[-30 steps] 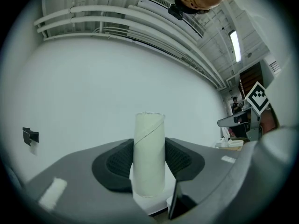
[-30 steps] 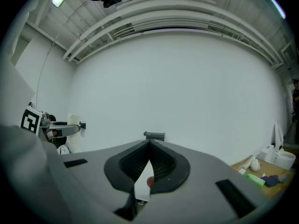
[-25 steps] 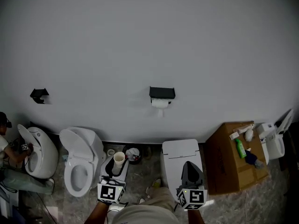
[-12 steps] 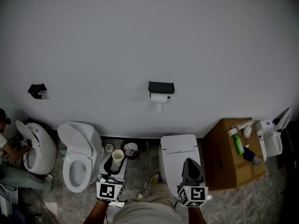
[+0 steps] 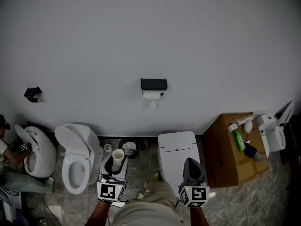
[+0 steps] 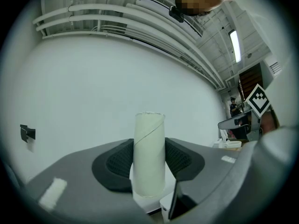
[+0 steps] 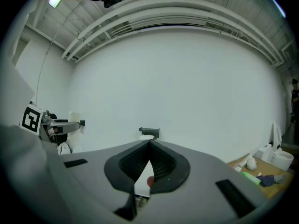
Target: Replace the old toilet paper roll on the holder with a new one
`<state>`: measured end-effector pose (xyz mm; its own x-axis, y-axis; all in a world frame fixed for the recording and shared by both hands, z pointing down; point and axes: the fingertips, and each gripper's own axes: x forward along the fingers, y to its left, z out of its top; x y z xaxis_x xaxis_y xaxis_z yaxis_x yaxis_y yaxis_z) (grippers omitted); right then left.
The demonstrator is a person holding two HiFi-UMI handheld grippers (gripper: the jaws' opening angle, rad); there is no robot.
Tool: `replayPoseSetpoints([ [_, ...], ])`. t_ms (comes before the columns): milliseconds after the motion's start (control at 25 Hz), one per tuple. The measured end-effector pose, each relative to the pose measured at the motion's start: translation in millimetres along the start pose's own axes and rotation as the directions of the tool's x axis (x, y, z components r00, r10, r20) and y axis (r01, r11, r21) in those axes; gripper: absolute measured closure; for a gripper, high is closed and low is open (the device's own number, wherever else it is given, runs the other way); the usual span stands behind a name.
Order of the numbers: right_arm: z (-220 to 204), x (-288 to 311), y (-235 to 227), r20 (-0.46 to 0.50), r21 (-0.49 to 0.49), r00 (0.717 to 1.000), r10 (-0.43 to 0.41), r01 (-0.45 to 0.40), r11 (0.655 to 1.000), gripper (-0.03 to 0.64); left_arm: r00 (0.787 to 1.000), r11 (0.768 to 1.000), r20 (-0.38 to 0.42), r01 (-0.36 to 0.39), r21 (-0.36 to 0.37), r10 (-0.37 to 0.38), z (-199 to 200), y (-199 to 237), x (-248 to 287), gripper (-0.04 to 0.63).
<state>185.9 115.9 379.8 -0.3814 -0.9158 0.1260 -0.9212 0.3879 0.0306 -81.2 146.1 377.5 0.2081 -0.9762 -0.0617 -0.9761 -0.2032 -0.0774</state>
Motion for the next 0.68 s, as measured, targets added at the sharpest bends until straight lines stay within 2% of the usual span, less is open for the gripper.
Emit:
replayPoseSetpoints([
  [240, -12, -9, -26, -0.026, 0.025, 0.999, -0.025, 0.025, 0.999, 0.614, 0.999, 0.999, -0.011, 0.048, 0.008, -0.048, 1, -29, 19, 0.397],
  [360, -14, -13, -31, -0.025, 0.017, 0.999, -0.023, 0.023, 1.0, 0.614, 0.999, 0.999, -0.014, 0.053, -0.009, -0.053, 2, -39, 21, 0.397],
  [680, -18, -16, -29, -0.017, 0.029, 1.0, -0.013, 0.013, 1.0, 0.614, 0.998, 0.998, -0.008, 0.058, 0.001, -0.058, 0, -44, 15, 0.397],
])
